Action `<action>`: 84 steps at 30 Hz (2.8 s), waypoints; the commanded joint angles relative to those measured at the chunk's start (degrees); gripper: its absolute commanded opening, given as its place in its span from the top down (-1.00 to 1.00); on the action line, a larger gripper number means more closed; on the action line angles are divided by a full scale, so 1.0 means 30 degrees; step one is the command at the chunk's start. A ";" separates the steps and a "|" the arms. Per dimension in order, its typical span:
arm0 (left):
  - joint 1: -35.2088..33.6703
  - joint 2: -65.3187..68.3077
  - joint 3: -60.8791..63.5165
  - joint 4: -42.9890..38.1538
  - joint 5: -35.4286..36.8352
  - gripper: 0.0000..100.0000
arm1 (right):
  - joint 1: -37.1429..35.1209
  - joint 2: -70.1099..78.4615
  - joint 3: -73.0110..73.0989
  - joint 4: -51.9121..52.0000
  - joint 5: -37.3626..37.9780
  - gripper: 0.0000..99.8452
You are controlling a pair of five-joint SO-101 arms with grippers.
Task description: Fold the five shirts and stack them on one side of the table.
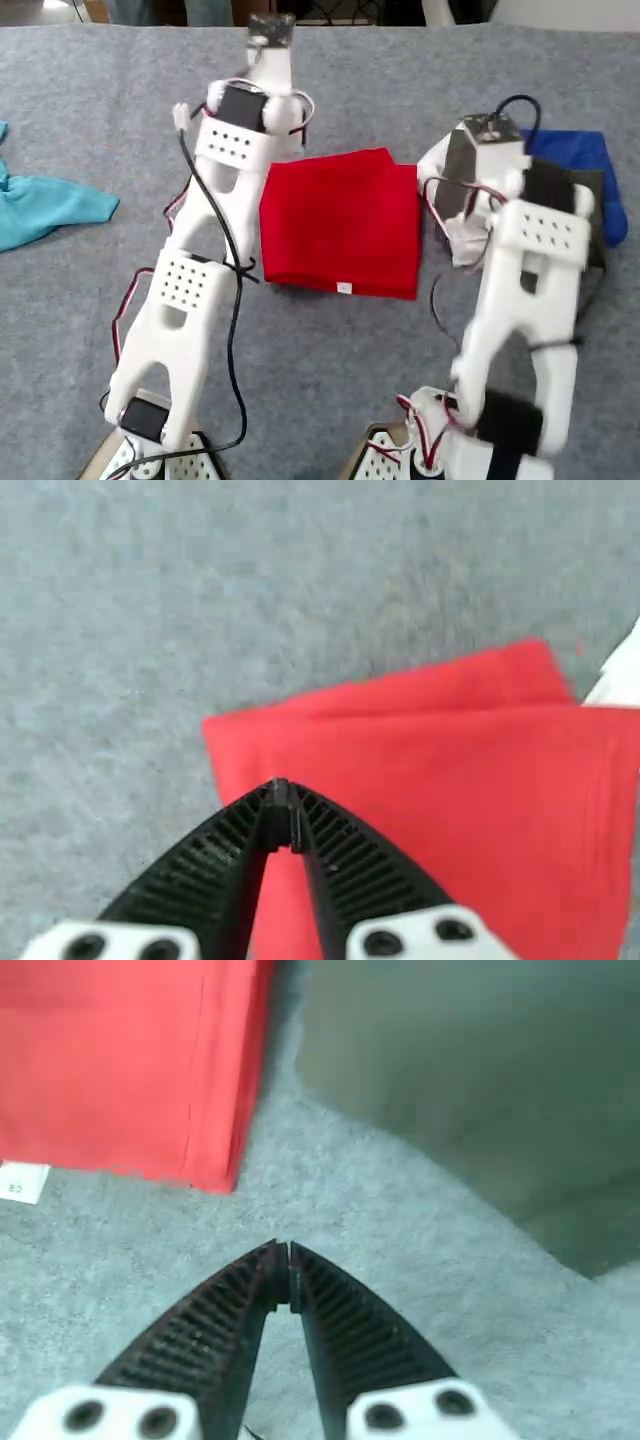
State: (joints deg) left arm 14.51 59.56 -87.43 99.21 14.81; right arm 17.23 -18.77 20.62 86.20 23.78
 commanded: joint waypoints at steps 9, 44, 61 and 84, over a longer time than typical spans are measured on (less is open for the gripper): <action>-0.2447 0.3311 0.2037 -0.2462 -0.0234 0.94 | 0.0352 -0.1890 0.4205 -0.3077 0.0117 0.97; -0.2418 0.5802 -0.0864 -0.2989 -0.0088 0.94 | 0.0469 -0.1949 0.2505 -0.1084 0.0264 0.97; -0.3473 0.5597 -0.2711 -0.2462 -0.0088 0.94 | -0.2110 -0.1919 0.2535 -0.1700 0.0088 0.96; -0.7341 0.2549 -0.0689 0.0440 -0.1963 0.61 | -0.7795 0.5612 0.1187 -0.7883 -1.5209 0.46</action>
State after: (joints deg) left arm -5.01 69.58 -91.74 100.44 10.33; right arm -4.66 -4.53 28.44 63.43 -19.03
